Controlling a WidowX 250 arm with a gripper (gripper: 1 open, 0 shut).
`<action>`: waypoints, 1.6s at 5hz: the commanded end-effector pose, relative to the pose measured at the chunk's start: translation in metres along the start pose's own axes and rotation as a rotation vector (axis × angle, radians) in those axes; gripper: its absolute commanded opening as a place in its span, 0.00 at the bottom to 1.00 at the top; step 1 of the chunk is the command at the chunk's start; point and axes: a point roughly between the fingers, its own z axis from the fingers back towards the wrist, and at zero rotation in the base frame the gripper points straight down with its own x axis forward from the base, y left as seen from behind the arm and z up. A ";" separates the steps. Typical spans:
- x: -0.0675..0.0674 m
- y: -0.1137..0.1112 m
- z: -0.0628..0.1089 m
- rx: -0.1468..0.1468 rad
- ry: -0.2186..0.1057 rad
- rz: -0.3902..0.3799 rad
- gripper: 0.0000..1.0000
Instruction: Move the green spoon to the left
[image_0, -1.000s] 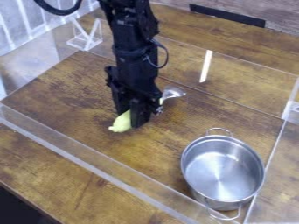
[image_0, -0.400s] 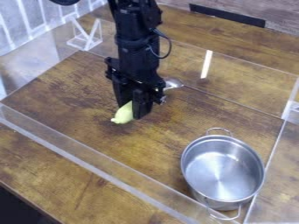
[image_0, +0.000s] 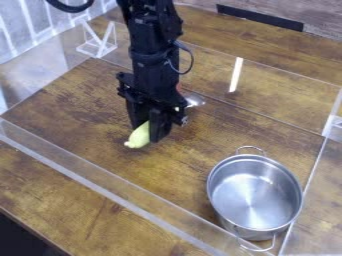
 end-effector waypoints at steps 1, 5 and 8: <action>-0.001 0.010 0.032 0.026 -0.089 0.023 0.00; 0.006 0.038 0.073 0.081 -0.141 0.092 0.00; 0.018 0.057 0.059 0.085 -0.153 0.155 0.00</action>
